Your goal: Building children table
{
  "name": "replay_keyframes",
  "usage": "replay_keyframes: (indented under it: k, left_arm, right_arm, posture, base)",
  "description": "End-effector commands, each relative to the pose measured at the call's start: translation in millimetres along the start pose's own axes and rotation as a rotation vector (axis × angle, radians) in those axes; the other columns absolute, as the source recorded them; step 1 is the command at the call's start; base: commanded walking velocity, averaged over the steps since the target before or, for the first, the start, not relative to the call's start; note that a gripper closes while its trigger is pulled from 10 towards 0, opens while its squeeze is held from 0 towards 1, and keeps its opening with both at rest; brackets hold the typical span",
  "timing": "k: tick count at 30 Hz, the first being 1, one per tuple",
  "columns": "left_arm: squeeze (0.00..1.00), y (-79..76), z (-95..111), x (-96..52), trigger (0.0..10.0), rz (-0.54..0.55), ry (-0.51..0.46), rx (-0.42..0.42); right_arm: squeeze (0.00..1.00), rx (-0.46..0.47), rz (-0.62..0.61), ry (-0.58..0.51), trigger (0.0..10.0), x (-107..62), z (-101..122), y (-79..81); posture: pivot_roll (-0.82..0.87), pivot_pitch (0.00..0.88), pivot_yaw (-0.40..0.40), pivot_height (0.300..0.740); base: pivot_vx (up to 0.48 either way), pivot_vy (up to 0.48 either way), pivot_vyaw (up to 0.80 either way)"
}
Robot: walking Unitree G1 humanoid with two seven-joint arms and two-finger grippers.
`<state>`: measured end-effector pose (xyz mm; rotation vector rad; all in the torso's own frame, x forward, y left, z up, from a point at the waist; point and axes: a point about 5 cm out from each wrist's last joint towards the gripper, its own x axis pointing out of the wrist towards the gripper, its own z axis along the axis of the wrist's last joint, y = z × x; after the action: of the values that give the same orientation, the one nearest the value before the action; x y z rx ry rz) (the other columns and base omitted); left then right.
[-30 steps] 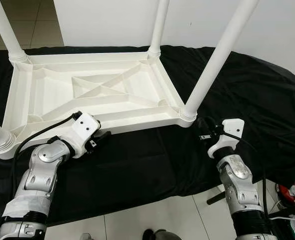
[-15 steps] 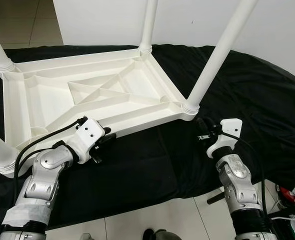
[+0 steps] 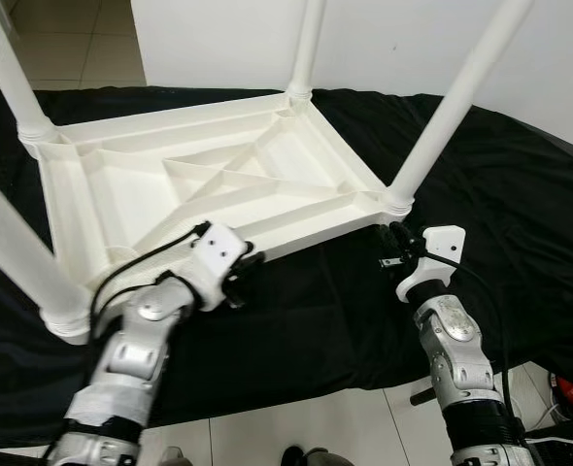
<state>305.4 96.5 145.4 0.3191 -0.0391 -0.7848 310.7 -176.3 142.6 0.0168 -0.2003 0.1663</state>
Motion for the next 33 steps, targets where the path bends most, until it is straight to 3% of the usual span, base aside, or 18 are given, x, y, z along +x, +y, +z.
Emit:
replay_keyframes:
  k: [1, 8, 9, 11, 12, 13, 15, 16, 20, 23, 24, 25, 28, 33]
  left_arm:
    - [0.00, -24.6, 24, 18.2, 0.0, -0.133, -0.093, 0.039]
    - [0.00, -49.1, 33, 31.1, 0.0, -0.227, -0.132, 0.043]
    - [0.00, -54.4, 34, 34.0, 0.4, -0.249, -0.135, 0.055]
    - [0.00, -55.5, 34, 34.7, 0.4, -0.253, -0.135, 0.057]
    - [0.00, -56.3, 35, 35.4, 1.3, -0.253, -0.135, 0.058]
    - [0.00, -56.5, 35, 36.0, 4.0, -0.251, -0.135, 0.060]
    - [0.00, -56.9, 35, 36.8, 4.0, -0.248, -0.135, 0.064]
    - [0.00, -56.9, 35, 37.0, 10.0, -0.247, -0.134, 0.064]
    - [0.00, -47.1, 30, 38.1, 10.0, -0.172, -0.090, 0.110]
    - [0.00, -43.6, 29, 38.4, 10.0, -0.147, -0.086, 0.109]
    - [0.00, -40.4, 29, 38.1, 10.0, -0.136, -0.089, 0.072]
    - [1.00, -35.8, 31, 37.8, 10.0, -0.111, -0.099, 0.037]
    - [1.00, -27.8, 36, 34.7, 10.0, -0.074, -0.138, -0.016]
    - [1.00, -21.3, 40, 27.7, 10.0, -0.032, -0.163, -0.018]
  right_arm:
    - [0.00, 0.000, -0.008, 0.003, 10.0, -0.3, -2, 0.1]
    - [0.00, 0.006, -0.015, 0.001, 10.0, -1.4, -4, 2.5]
    - [0.00, 0.008, -0.016, 0.001, 10.0, -1.8, -4, 3.3]
    - [0.00, 0.008, -0.016, 0.001, 10.0, -1.8, -4, 3.5]
    - [0.00, 0.008, -0.017, 0.000, 10.0, -2.2, -4, 3.7]
    - [0.00, 0.009, -0.017, 0.000, 10.0, -2.4, -4, 3.7]
    - [0.00, 0.009, -0.018, 0.000, 10.0, -2.8, -5, 3.8]
    - [0.00, 0.009, -0.018, 0.000, 10.0, -2.8, -5, 3.7]
    - [0.00, 0.011, -0.027, 0.000, 10.0, -5.0, -5, 2.8]
    - [0.00, 0.012, -0.028, -0.001, 10.0, -5.4, -5, 3.3]
    - [0.00, 0.013, -0.027, -0.001, 10.0, -5.7, -6, 4.2]
    - [0.00, 0.016, -0.023, -0.002, 10.0, -5.6, -6, 5.7]
    - [0.00, 0.022, -0.012, -0.004, 10.0, -5.5, -6, 8.9]
    - [0.00, 0.024, -0.006, -0.003, 10.0, -6.0, -7, 10.7]
  posture:
    - [0.08, 0.087, -0.076, 0.740]
    - [0.07, 0.080, -0.062, 0.740]
    - [0.06, 0.079, -0.058, 0.740]
    - [0.06, 0.079, -0.058, 0.740]
    - [0.06, 0.078, -0.056, 0.740]
    - [0.06, 0.077, -0.053, 0.740]
    - [0.06, 0.077, -0.053, 0.740]
    - [0.06, 0.077, -0.053, 0.740]
    - [0.05, 0.076, -0.046, 0.740]
    - [0.06, 0.077, -0.044, 0.740]
    - [0.06, 0.077, -0.044, 0.740]
    - [0.06, 0.079, -0.047, 0.740]
    - [0.06, 0.081, -0.048, 0.740]
    - [0.07, 0.086, -0.051, 0.740]
  base:
    - [0.000, 0.000, 0.00]
    - [0.000, 0.000, 0.00]
    - [0.000, 0.000, 0.00]
    - [0.000, 0.000, 0.00]
    - [0.000, 0.000, 0.00]
    - [0.000, 0.000, 0.00]
    - [0.000, 0.000, 0.00]
    - [0.000, 0.000, 0.00]
    - [0.000, 0.000, 0.00]
    - [0.000, 0.000, 0.00]
    - [0.000, 0.000, 0.00]
    - [0.000, 0.000, 0.00]
    - [0.000, 0.000, 0.00]
    - [0.000, 0.000, 0.00]
